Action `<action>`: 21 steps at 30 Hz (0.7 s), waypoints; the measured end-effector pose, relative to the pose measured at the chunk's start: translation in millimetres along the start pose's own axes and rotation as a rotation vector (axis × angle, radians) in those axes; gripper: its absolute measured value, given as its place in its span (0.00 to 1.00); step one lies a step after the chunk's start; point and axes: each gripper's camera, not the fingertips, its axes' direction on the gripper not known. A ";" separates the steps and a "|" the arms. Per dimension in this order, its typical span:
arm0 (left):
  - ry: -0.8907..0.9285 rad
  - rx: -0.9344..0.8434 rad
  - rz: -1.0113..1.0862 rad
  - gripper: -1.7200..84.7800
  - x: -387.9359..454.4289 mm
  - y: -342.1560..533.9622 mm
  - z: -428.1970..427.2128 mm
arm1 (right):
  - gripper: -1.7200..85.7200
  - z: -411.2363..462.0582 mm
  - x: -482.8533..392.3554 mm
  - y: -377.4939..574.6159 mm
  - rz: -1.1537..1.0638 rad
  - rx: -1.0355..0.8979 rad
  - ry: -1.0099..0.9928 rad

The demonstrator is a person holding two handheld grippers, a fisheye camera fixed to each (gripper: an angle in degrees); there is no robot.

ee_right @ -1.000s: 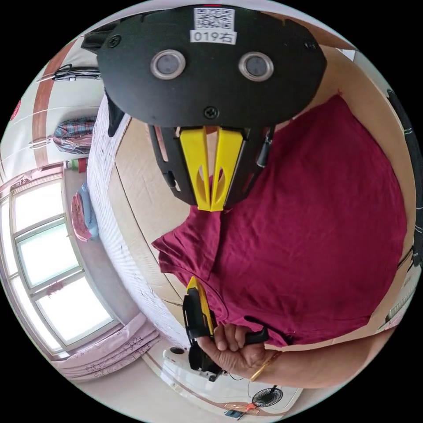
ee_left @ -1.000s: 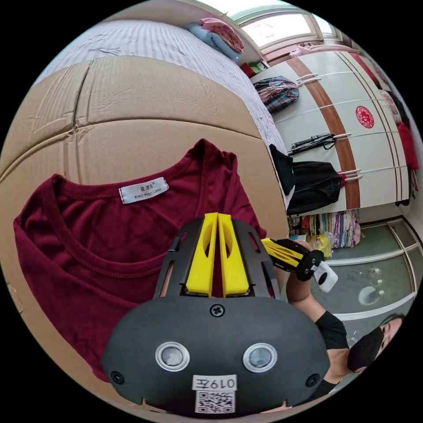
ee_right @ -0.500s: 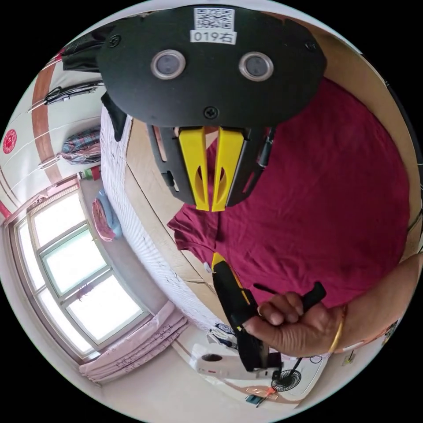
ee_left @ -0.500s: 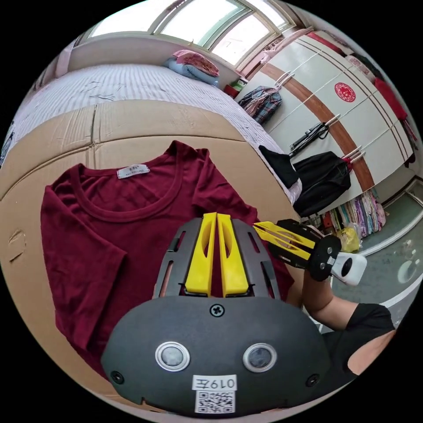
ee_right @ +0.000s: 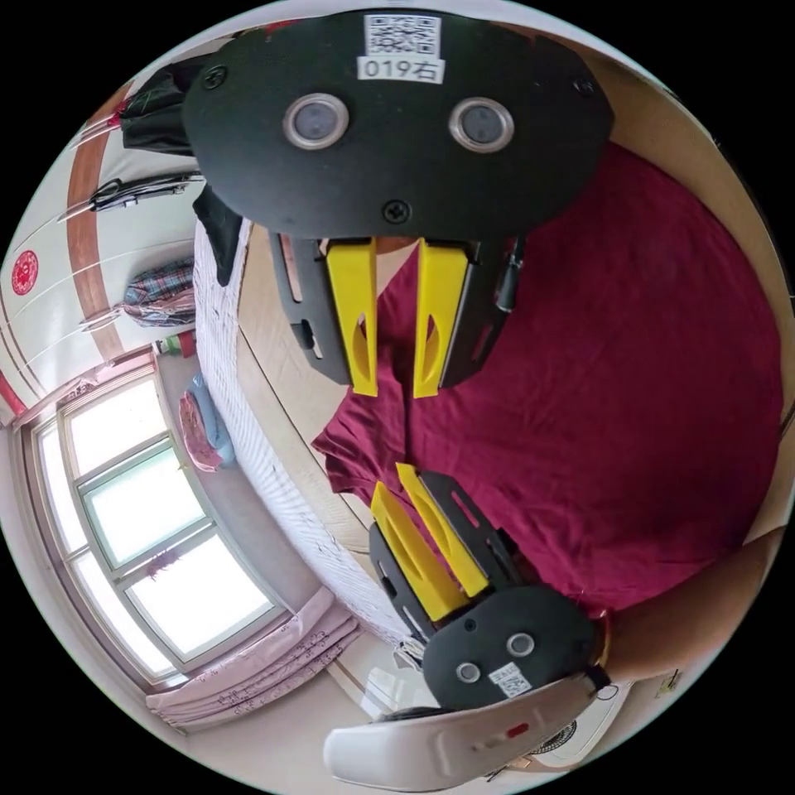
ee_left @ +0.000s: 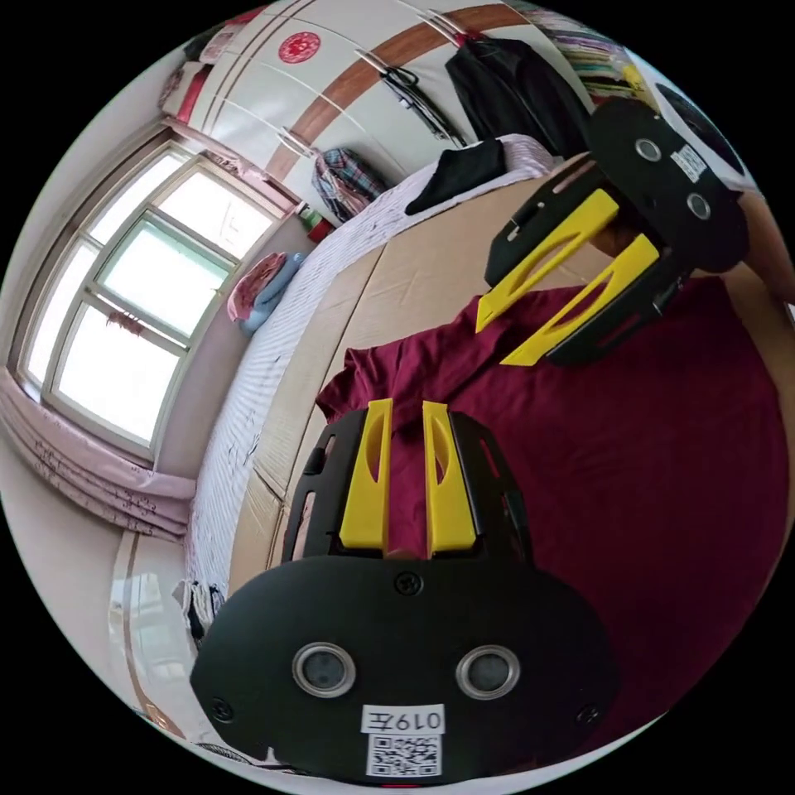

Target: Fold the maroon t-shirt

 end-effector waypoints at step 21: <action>0.266 0.089 -0.037 0.03 67.0 2.3 28.1 | 0.01 -37.2 178.7 -30.4 0.546 0.014 -0.409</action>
